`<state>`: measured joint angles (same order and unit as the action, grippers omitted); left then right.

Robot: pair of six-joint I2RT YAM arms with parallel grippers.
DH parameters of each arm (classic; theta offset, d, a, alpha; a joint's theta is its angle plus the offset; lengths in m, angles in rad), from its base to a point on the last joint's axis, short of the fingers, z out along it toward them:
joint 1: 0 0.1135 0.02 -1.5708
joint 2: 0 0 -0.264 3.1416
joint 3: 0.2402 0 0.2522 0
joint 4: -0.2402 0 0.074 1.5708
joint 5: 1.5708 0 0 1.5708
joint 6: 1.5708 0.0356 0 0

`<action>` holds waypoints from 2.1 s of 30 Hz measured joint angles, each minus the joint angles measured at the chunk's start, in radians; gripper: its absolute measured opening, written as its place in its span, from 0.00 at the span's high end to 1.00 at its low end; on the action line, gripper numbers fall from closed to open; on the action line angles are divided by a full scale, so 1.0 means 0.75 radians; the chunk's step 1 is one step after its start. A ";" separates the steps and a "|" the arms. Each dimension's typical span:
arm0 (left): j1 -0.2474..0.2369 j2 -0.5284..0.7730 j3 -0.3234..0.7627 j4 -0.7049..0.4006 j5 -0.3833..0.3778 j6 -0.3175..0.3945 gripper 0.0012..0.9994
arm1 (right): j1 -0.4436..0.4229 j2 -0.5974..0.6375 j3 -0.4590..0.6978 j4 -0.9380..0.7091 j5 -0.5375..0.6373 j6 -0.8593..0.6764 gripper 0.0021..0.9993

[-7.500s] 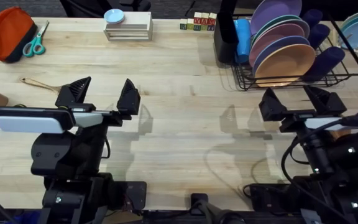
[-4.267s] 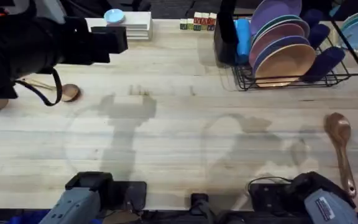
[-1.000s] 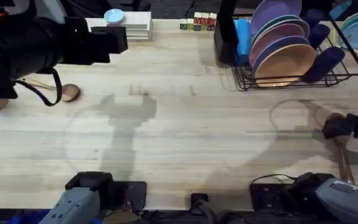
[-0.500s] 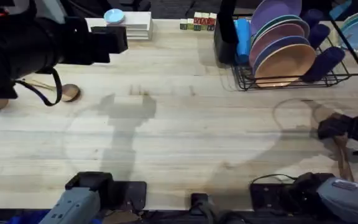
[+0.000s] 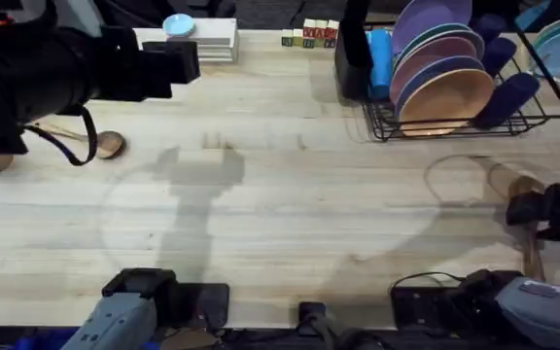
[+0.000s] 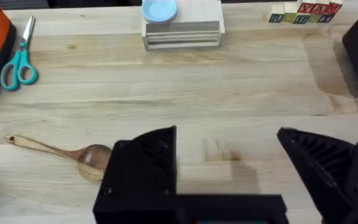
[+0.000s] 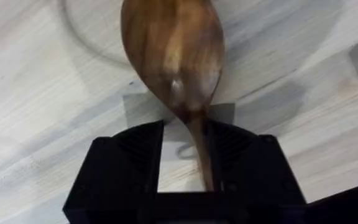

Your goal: Pick up the spoon on the table one by one and put them onto the rack

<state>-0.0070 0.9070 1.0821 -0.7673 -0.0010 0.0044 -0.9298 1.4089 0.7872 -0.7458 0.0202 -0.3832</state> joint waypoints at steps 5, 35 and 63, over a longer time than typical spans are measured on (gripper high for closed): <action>0.000 0.000 0.000 0.000 0.000 0.000 0.01 | -0.001 -0.002 0.000 -0.007 0.012 -0.005 0.68; 0.000 0.000 0.000 0.000 0.000 0.000 0.01 | 0.211 -0.429 0.094 0.120 0.113 -0.010 0.97; 0.000 0.000 0.000 0.000 0.000 0.000 0.01 | 1.165 -0.363 0.348 1.052 -0.114 0.281 0.97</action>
<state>-0.0071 0.9070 1.0821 -0.7673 -0.0010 0.0044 -0.0564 1.1367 1.0485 0.0432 -0.0653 -0.1724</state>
